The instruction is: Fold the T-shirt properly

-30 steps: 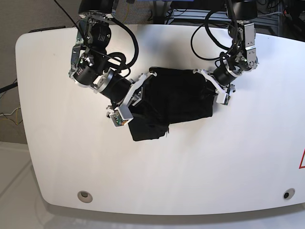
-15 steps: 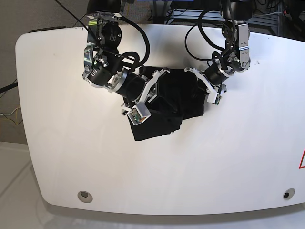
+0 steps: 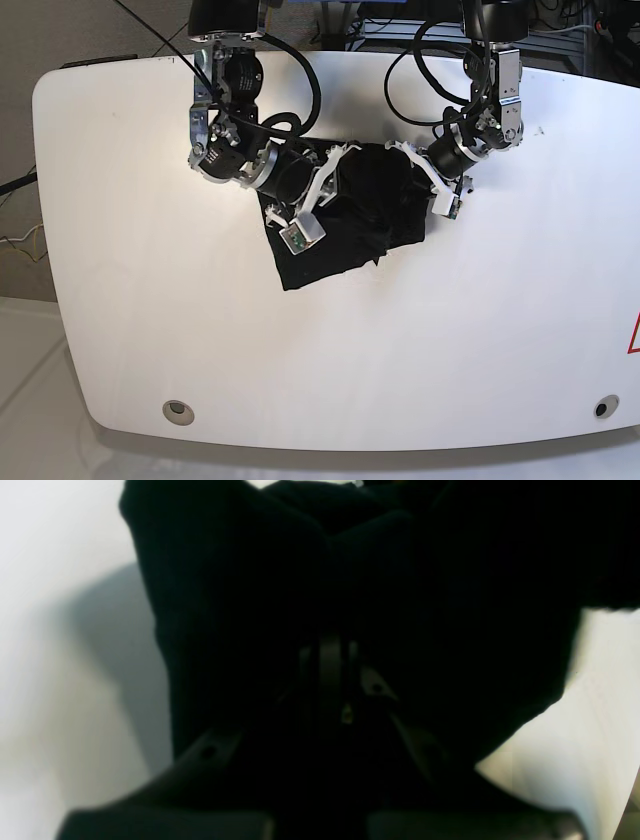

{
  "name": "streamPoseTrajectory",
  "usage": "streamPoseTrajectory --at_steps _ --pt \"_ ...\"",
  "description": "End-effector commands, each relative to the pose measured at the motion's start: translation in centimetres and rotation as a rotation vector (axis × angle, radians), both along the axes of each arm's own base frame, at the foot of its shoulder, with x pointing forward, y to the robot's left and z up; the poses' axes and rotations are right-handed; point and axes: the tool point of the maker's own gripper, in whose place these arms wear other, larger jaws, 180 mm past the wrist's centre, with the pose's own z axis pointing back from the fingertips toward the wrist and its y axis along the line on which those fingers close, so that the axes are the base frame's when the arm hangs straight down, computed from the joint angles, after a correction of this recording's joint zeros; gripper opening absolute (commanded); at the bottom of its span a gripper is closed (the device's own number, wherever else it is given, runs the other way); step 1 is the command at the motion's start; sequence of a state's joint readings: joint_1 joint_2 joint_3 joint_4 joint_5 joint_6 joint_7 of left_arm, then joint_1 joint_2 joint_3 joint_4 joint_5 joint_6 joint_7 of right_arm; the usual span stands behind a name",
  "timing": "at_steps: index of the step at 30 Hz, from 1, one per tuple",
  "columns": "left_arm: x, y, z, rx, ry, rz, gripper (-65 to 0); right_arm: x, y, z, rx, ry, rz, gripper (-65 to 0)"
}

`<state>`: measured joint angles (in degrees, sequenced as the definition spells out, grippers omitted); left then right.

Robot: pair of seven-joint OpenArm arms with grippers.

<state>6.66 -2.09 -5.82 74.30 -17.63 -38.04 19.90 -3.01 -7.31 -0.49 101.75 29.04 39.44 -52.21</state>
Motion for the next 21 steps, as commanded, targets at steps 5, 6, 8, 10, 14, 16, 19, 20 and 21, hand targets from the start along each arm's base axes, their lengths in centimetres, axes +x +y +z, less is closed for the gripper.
streamPoseTrajectory --at_steps 5,6,8,10,14,16,19,20,21 --pt "-2.0 0.3 -2.6 0.107 0.105 -0.055 -65.0 1.0 0.4 1.7 0.087 -0.055 -0.02 -65.0" --pt "-2.0 0.3 -2.6 0.107 0.105 -0.055 -65.0 1.0 0.4 1.6 0.087 -0.052 -0.02 -65.0" --pt "-2.0 0.3 -2.5 0.105 0.104 -0.056 -65.0 0.9 0.5 1.3 0.087 -0.042 -0.019 -65.0" --pt "-2.0 0.3 -2.5 0.105 0.102 -0.056 -65.0 0.9 0.5 1.0 0.088 -0.034 -0.018 -65.0" --pt "-2.0 0.2 -2.5 0.104 0.102 -0.055 -65.0 0.5 1.4 0.6 0.093 -0.021 0.006 -65.0" --pt "-2.0 0.2 -2.5 0.104 0.102 -0.055 -65.0 0.2 1.8 0.4 0.093 -0.013 0.021 -65.0" --pt "-2.0 0.2 -2.5 0.102 0.102 -0.055 -65.0 0.2 2.0 0.5 0.096 -0.014 0.026 -65.0" --pt "-1.9 0.2 -2.4 0.102 0.1 -0.055 -65.0 0.1 2.1 0.5 0.098 -0.014 0.028 -65.0" --pt "-1.9 0.2 -2.4 0.102 0.1 -0.055 -65.0 0.0 2.4 0.6 0.1 -0.014 0.034 -65.0"
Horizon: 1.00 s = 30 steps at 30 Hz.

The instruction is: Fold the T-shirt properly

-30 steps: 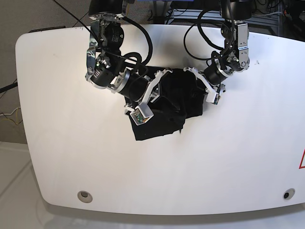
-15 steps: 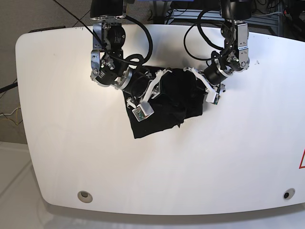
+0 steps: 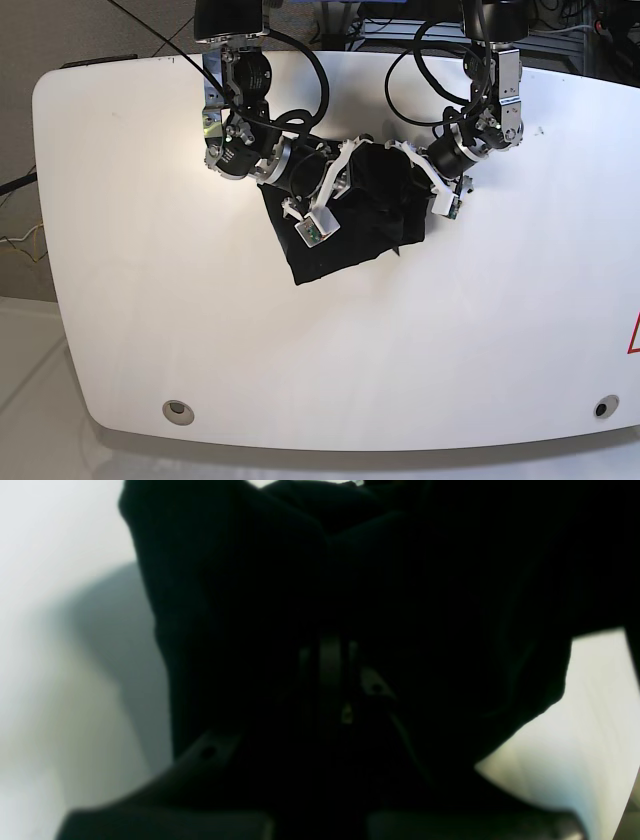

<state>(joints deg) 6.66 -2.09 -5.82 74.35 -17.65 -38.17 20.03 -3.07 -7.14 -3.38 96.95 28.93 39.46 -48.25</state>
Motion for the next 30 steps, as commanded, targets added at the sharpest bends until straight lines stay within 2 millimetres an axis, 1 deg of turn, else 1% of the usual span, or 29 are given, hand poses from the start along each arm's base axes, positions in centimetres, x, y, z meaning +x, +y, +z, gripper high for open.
streamPoseTrajectory --at_steps 1,11,15,18,22,30 --pt "-1.9 0.3 -2.4 0.103 0.1 -0.052 -65.0 0.5 0.7 2.0 0.058 -0.05 0.005 -65.0" --pt "-1.9 0.2 -2.4 0.101 0.1 -0.052 -65.0 -0.5 2.8 2.5 0.071 -0.062 0.067 -65.0" --pt "-1.8 -0.5 -2.3 0.086 0.098 -0.051 -65.0 -0.7 3.7 3.2 0.1 -0.084 0.082 -65.0" --pt "-1.8 -0.6 -2.3 0.083 0.098 -0.051 -65.0 -1.1 4.4 3.6 0.11 -0.094 0.104 -65.0" --pt "-1.8 -0.6 -2.3 0.081 0.098 -0.05 -65.0 -0.7 4.8 3.1 0.108 -0.06 0.087 -65.0" --pt "-1.8 -0.6 -2.3 0.081 0.097 -0.05 -65.0 -0.2 4.6 2.0 0.097 -0.024 0.077 -65.0"
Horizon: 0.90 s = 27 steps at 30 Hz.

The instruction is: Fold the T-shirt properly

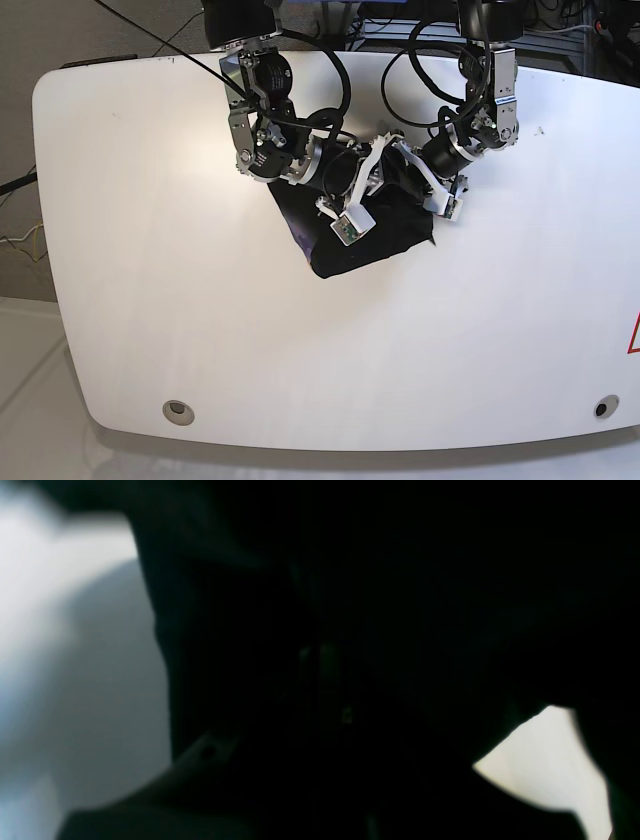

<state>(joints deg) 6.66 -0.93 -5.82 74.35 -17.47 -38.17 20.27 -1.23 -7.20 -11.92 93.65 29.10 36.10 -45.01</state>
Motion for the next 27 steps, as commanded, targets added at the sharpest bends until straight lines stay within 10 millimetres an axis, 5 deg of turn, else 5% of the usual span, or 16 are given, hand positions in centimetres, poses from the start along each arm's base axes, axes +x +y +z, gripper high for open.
streamPoseTrajectory --at_steps 1,6,14,18,23,27 --pt "-1.7 0.2 -2.3 0.096 0.093 -0.05 -65.0 0.6 0.4 1.5 0.056 -0.032 -0.007 -65.0" --pt "-1.7 0.2 -2.3 0.095 0.093 -0.048 -65.0 0.6 0.3 0.9 0.047 -0.015 -0.006 -61.1" --pt "-1.2 0.2 -1.4 0.098 0.063 -0.052 -62.9 0.6 0.3 0.7 0.044 -0.01 -0.006 -35.8" --pt "-0.5 0.2 0.2 0.106 0.013 -0.051 -50.0 0.6 0.3 0.7 0.044 -0.01 -0.006 -25.8" --pt "0.1 0.3 1.7 0.111 -0.034 -0.048 -25.9 0.7 0.3 0.7 0.043 -0.011 -0.006 -25.1" --pt "0.3 0.3 2.1 0.112 -0.05 -0.048 -14.8 0.7 0.3 0.7 0.043 -0.011 -0.006 -25.1"
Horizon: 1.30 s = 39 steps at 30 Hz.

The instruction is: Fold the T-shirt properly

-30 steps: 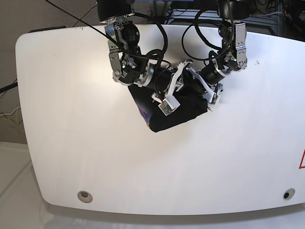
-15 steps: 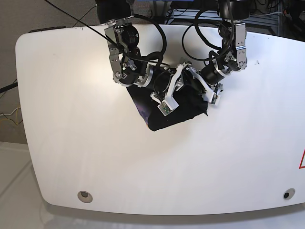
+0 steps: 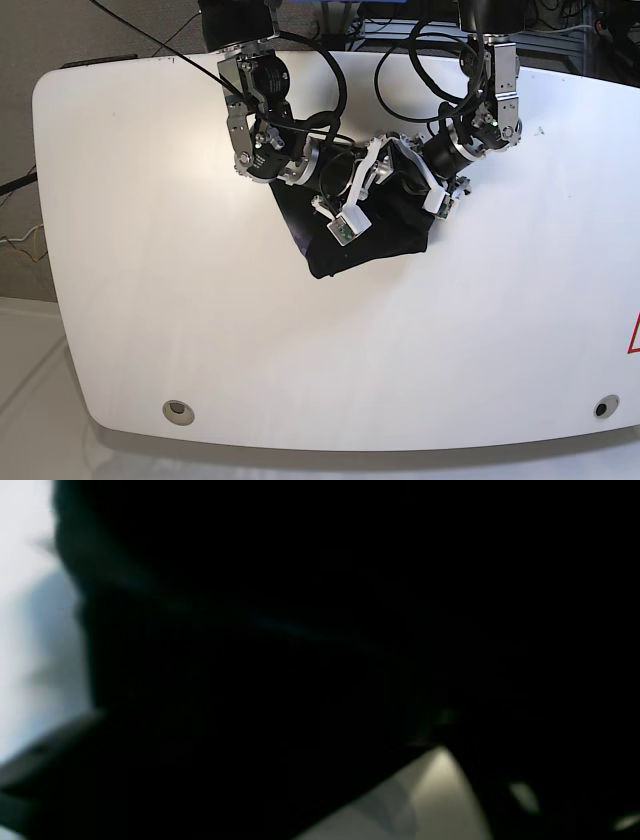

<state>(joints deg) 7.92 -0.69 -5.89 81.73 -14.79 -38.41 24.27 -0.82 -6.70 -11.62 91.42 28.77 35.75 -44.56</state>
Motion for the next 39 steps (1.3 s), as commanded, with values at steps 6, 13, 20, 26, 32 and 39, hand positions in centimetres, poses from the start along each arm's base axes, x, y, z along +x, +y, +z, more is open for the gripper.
streamPoseTrajectory --at_steps 6,13,20,26,32,39 --pt "0.9 0.9 1.2 -0.042 -0.019 0.049 -12.3 0.6 0.7 2.0 0.061 -0.043 0.002 -25.1" --pt "1.2 1.1 2.0 -0.097 -0.029 0.075 -12.3 0.6 0.5 1.9 0.055 -0.043 0.003 -25.1" --pt "1.7 0.9 3.2 -0.112 -0.062 0.072 -12.3 0.6 0.3 1.7 0.047 -0.043 0.003 -25.1" --pt "2.0 0.6 4.4 -0.107 -0.096 0.06 -12.3 1.0 0.2 2.0 0.045 -0.053 0.002 -25.1" --pt "1.9 -0.4 5.1 -0.109 -0.114 0.033 -12.3 1.1 0.1 2.0 0.045 -0.054 -0.003 -25.1" --pt "2.1 -0.4 6.1 -0.106 -0.145 0.029 -12.3 1.8 -0.7 2.0 0.049 -0.051 -0.035 -25.1"
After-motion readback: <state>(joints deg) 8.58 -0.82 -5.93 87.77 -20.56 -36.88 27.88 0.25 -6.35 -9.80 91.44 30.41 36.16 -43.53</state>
